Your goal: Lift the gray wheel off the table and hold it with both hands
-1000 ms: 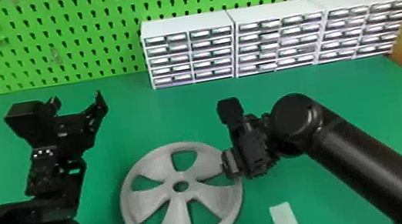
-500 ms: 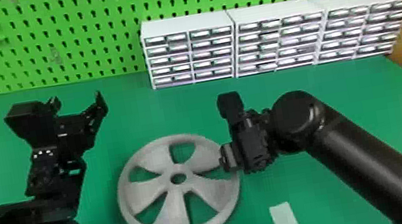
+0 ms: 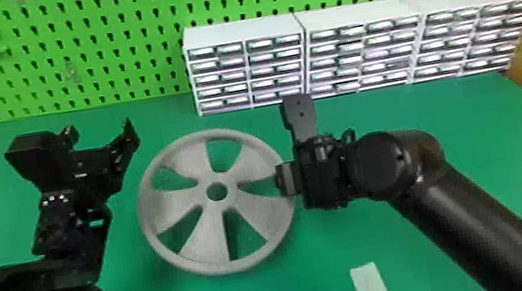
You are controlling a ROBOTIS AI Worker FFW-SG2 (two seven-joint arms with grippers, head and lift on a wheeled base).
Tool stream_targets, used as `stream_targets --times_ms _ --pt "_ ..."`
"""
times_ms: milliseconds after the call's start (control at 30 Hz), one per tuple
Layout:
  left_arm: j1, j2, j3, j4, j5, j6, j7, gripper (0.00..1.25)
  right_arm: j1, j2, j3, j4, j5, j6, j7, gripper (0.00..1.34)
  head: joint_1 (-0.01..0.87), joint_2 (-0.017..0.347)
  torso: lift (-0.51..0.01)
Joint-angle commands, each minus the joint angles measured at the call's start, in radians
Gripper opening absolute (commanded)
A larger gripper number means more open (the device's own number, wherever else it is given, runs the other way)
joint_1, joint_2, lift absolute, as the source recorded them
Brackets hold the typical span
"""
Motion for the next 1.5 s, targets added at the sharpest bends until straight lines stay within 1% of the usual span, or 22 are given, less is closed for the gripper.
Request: stream_targets --times_ms 0,133,200,267,300,433,500,567,800,933,1033,1100,1167,1200,1300,1400,1467 --pt "0.000 0.000 0.002 -0.002 0.000 0.000 0.000 0.92 0.020 0.008 -0.011 -0.022 0.073 -0.043 0.029 0.11 0.711 0.015 -0.098" --pt "0.000 0.000 0.005 -0.003 0.000 0.000 0.000 0.92 0.051 0.021 -0.033 -0.039 0.125 -0.098 0.046 0.11 0.711 0.015 -0.098" --pt "0.000 0.000 0.005 -0.006 0.000 0.000 0.000 0.92 0.063 0.027 -0.040 -0.047 0.161 -0.127 0.063 0.11 0.711 0.015 -0.098" --pt "0.002 0.000 0.005 -0.006 0.000 0.000 0.000 0.92 0.076 0.035 -0.042 -0.057 0.214 -0.155 0.089 0.11 0.711 0.015 -0.098" --pt "0.002 0.000 0.005 -0.006 0.000 0.000 0.000 0.92 0.079 0.037 -0.043 -0.057 0.239 -0.170 0.109 0.11 0.711 0.015 -0.098" --pt "0.002 0.000 0.005 -0.006 0.000 0.000 0.000 0.92 0.092 0.040 -0.042 -0.057 0.282 -0.231 0.143 0.11 0.711 0.015 -0.098" --pt "0.002 0.000 0.005 -0.006 0.000 0.000 0.000 0.92 0.102 0.040 -0.039 -0.057 0.294 -0.270 0.146 0.11 0.711 0.015 -0.098" --pt "0.003 0.000 0.006 -0.008 0.000 0.000 0.000 0.92 0.111 0.040 -0.034 -0.057 0.332 -0.310 0.152 0.11 0.711 0.015 -0.098" --pt "0.005 0.000 0.006 -0.010 0.002 0.000 0.000 0.92 0.134 0.035 -0.020 -0.057 0.417 -0.457 0.155 0.11 0.711 0.015 -0.098" --pt "0.005 0.000 0.002 -0.010 0.002 0.000 0.000 0.92 0.151 0.043 -0.025 -0.053 0.461 -0.543 0.155 0.11 0.711 0.015 -0.098" --pt "0.003 0.000 0.000 -0.010 0.003 0.000 0.000 0.92 0.163 0.049 -0.022 -0.031 0.517 -0.653 0.156 0.11 0.711 0.015 -0.098" --pt "0.003 -0.002 -0.001 -0.010 0.005 0.000 0.000 0.92 0.166 0.050 -0.022 -0.021 0.537 -0.710 0.156 0.11 0.711 0.015 -0.098" --pt "0.005 -0.002 -0.003 -0.011 0.008 0.000 0.000 0.92 0.172 0.050 -0.019 -0.008 0.586 -0.787 0.159 0.11 0.711 0.015 -0.098" --pt "0.005 -0.002 -0.003 -0.010 0.008 0.000 0.000 0.92 0.175 0.049 -0.011 0.010 0.609 -0.850 0.161 0.11 0.711 0.015 -0.098" --pt "0.006 -0.002 -0.004 -0.010 0.009 0.000 0.000 0.92 0.180 0.049 -0.011 0.030 0.618 -0.911 0.161 0.11 0.711 0.015 -0.098" --pt "0.006 -0.002 -0.007 -0.010 0.012 0.000 0.000 0.92 0.191 0.050 -0.014 0.039 0.653 -0.960 0.161 0.11 0.711 0.015 -0.098" --pt "0.006 -0.002 -0.007 -0.010 0.012 0.000 0.000 0.92 0.194 0.052 -0.010 0.064 0.662 -1.017 0.161 0.11 0.711 0.015 -0.098"
